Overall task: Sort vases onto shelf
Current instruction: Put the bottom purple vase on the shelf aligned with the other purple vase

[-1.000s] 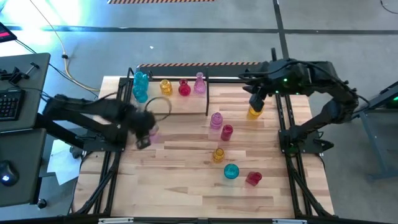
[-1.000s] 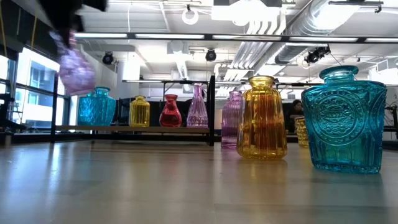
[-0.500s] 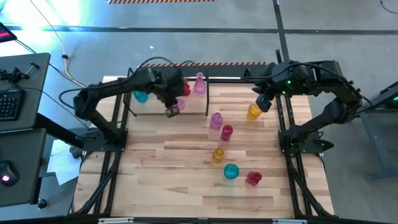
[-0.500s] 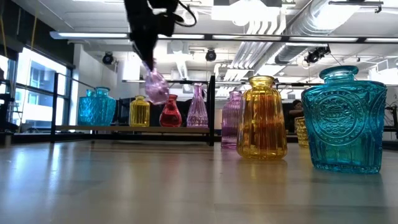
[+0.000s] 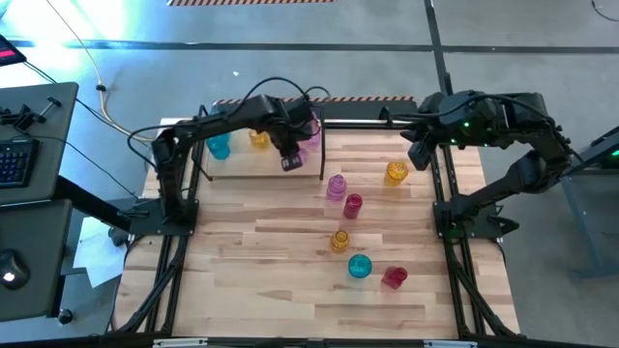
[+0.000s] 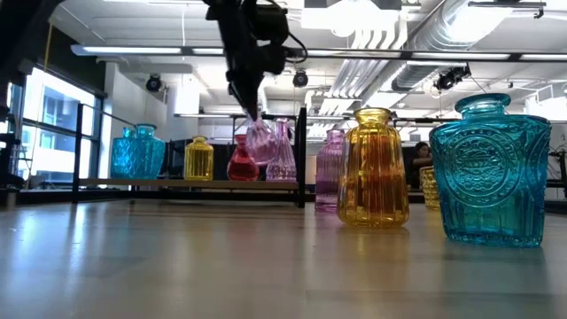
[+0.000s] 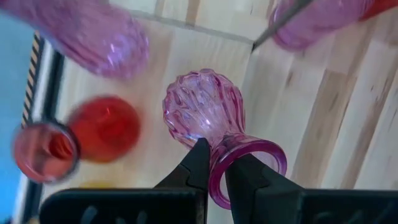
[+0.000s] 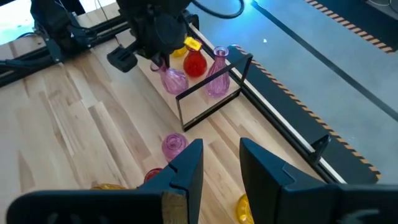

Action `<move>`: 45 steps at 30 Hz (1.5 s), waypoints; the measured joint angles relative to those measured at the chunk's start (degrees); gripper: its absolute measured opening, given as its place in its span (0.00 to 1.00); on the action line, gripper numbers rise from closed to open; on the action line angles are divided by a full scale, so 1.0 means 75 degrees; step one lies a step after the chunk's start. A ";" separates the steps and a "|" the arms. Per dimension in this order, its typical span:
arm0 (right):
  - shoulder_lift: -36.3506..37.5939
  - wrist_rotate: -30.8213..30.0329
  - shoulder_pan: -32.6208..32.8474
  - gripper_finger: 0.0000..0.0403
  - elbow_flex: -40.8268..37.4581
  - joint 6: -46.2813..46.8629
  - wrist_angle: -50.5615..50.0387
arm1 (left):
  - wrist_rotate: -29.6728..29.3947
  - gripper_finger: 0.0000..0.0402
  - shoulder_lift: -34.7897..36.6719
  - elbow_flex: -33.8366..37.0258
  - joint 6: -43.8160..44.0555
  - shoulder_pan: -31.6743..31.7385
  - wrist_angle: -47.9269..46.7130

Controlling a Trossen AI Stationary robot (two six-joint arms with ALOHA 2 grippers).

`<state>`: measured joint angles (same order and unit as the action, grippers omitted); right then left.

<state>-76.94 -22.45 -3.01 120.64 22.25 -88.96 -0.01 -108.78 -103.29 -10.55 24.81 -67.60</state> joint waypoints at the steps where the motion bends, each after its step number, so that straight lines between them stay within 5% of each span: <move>1: 0.0012 0.0004 0.0000 0.22 0.0000 0.0010 -0.0001 | 0.0001 0.04 -0.0052 -0.0108 -0.0041 0.0022 0.0011; 45: 0.0023 -0.0161 0.0003 0.22 0.0003 0.0063 0.0008 | 0.0975 0.04 -0.0808 -0.0424 -0.0082 0.0217 0.0324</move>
<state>-76.77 -23.66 -2.98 120.66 22.72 -88.90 7.30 -114.83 -106.47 -11.17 26.44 -65.17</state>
